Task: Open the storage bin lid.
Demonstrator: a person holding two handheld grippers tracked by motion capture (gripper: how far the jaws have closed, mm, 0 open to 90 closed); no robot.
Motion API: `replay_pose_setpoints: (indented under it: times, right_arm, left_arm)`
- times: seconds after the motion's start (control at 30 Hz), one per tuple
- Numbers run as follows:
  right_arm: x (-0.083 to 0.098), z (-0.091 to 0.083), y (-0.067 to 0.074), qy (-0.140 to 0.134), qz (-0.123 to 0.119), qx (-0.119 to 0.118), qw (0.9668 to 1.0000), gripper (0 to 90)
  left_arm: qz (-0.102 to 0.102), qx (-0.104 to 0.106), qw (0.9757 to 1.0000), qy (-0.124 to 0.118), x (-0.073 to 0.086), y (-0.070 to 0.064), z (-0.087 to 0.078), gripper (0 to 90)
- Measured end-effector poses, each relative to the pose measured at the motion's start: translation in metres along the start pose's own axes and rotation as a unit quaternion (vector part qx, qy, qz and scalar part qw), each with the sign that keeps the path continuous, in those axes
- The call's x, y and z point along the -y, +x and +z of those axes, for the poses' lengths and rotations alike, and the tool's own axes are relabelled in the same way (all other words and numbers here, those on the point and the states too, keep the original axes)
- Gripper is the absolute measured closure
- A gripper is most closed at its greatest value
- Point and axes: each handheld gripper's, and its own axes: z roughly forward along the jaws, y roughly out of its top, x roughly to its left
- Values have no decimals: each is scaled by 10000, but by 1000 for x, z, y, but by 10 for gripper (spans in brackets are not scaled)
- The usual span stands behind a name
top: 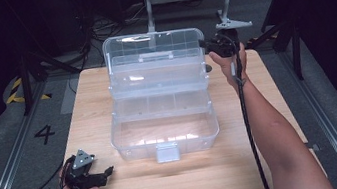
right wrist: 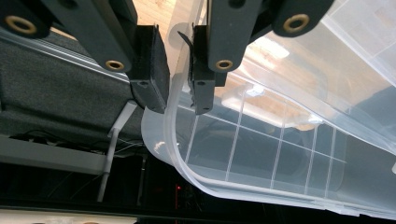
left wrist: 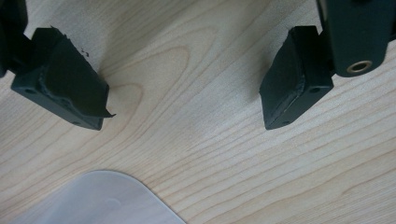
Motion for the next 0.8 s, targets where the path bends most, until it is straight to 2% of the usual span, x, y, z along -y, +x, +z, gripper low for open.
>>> replay_pose_setpoints:
  times: [0.8]
  right_arm:
    - [2,14,-4,162,103,129,9997,762]
  left_arm:
    - [-6,-3,10000,-6,0,0,0,160]
